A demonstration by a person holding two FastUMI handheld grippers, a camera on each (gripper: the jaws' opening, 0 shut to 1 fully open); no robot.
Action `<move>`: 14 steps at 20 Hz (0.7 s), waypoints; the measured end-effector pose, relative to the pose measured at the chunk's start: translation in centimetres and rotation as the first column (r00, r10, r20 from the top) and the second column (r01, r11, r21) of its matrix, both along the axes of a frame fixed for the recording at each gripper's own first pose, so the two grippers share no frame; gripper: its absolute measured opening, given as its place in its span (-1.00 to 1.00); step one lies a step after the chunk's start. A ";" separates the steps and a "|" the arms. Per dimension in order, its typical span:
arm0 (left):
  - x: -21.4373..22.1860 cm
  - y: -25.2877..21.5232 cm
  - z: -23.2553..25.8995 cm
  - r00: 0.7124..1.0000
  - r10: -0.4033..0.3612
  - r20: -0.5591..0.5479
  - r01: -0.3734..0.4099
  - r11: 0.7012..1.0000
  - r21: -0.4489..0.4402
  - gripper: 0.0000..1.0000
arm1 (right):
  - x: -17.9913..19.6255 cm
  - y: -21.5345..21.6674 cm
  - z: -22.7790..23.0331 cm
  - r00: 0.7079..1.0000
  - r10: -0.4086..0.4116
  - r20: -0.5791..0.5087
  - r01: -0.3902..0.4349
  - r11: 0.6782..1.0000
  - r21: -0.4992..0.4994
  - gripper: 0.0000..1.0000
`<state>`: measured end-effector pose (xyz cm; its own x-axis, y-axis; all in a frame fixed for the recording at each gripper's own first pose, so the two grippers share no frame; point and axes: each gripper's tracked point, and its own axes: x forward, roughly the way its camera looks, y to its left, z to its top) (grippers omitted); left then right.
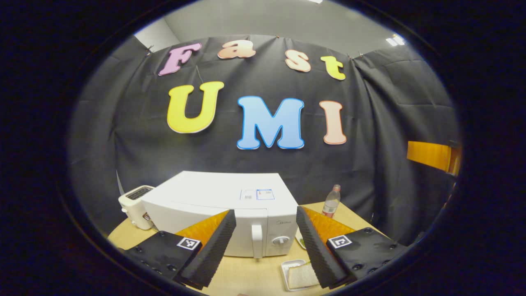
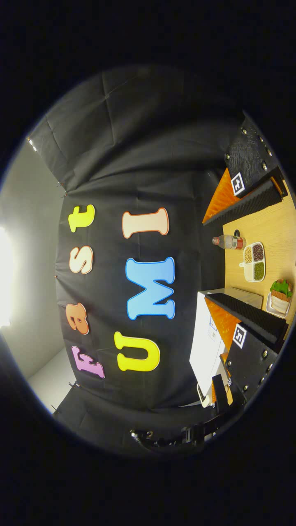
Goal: Open the microwave oven with the left hand, put the food in, and close the microwave oven.
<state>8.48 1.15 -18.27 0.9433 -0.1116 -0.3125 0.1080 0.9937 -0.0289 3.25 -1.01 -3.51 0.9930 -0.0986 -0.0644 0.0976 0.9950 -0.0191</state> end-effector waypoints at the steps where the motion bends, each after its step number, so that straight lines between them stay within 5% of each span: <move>1: 0.5 0.2 -1.4 1.000 0.001 -0.024 -0.002 1.000 -0.009 0.94 | 0.1 -0.1 -0.6 1.000 -0.004 -0.021 0.004 1.000 0.002 0.94; 9: 4.5 1.5 -10.9 0.984 0.022 -0.174 -0.016 0.999 0.040 0.80 | 0.0 -1.4 -2.4 0.995 -0.046 -0.089 0.043 0.999 -0.032 0.94; 14: 5.0 1.0 -13.8 0.970 -0.022 -0.240 0.027 0.999 0.020 -0.13 | 0.2 -1.6 -2.4 0.994 -0.058 -0.088 0.054 0.998 -0.043 0.94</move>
